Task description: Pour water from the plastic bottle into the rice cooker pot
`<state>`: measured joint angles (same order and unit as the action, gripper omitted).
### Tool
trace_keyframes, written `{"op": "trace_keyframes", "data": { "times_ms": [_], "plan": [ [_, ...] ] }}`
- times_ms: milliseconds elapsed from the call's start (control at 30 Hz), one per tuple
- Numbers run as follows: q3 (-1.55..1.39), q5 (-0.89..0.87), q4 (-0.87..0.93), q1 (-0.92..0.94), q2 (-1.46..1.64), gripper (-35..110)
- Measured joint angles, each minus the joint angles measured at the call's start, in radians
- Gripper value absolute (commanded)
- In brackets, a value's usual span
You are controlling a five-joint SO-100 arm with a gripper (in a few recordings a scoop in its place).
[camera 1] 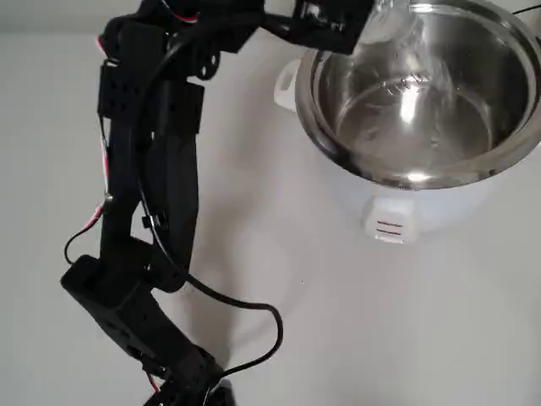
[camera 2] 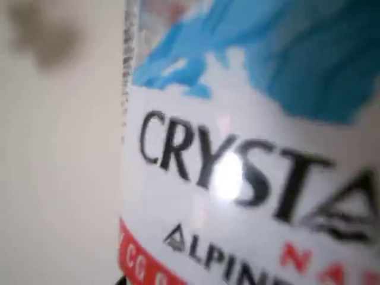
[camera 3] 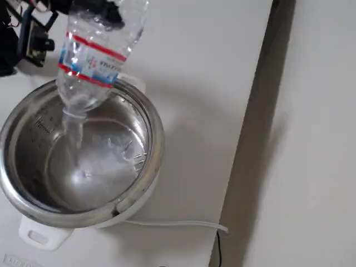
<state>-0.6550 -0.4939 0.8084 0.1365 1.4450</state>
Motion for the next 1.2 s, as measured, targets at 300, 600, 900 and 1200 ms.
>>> {"op": "trace_keyframes", "data": {
  "times_ms": [300,600,900,1200],
  "plan": [
    [0.000,-0.147,0.017,0.032,-0.035,4],
    [0.037,-0.249,0.025,0.063,-0.034,4],
    [0.038,-0.293,0.026,0.089,-0.034,4],
    [0.055,-0.302,0.026,0.092,-0.034,4]
  ]
}}
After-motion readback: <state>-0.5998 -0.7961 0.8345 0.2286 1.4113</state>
